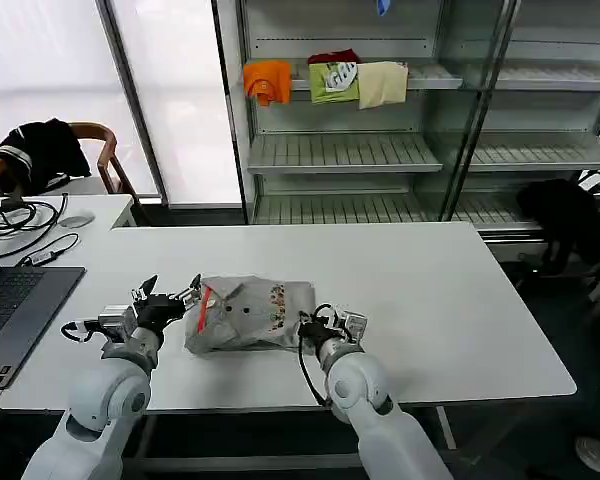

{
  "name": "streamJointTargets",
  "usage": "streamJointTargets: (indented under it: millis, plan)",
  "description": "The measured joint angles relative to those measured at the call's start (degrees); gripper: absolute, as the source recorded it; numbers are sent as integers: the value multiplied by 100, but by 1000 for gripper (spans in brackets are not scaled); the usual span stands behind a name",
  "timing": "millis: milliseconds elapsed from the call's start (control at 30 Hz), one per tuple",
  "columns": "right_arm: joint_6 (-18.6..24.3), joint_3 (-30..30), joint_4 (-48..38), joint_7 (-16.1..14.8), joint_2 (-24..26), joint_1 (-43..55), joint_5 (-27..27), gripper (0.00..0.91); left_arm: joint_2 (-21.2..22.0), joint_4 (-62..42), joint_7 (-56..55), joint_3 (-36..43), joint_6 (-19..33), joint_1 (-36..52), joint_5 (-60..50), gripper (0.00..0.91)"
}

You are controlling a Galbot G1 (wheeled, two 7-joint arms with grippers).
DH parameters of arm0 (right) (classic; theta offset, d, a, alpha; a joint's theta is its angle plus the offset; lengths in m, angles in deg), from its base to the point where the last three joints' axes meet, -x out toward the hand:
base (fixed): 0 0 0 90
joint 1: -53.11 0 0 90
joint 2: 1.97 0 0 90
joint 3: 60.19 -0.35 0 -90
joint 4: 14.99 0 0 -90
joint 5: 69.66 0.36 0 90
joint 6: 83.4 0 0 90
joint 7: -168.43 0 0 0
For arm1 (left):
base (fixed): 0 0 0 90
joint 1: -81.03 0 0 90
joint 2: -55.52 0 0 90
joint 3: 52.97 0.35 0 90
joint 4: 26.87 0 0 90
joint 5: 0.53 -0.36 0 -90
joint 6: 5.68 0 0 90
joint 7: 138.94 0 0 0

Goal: Fold and organize the clothes.

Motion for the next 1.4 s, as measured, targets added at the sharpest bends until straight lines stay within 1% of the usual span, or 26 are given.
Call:
streamJointTargets:
  millis: [267,633,700,733,767,1000,1133,1400]
  plan:
    - [-5,-111,150,-111,291,-53,-44,0,37,-3,-24,-3,0,7,-3,907]
    - [1,-490,273,-318,980,-215,-150,0,149,-15,-30,87,-2,24,-51,907]
    - [3,-576,273,-358,1110,-243,-197,252,167,-7,-34,99,-3,28,-52,907]
    - [4,-612,273,-372,1169,-257,-223,887,180,-1,-38,105,-3,28,-53,907]
    - [5,-654,274,-378,1231,-270,-243,907,192,6,-38,112,-3,24,-54,907]
    - [3,-897,331,-493,1601,-334,-445,907,293,58,-45,155,-5,-50,-100,907]
    - [3,-991,396,-559,1731,-373,-598,907,310,105,-43,159,-5,-84,-104,907]
    - [53,-1165,868,-713,1880,-607,-1216,907,443,190,-22,199,-5,-168,-173,907]
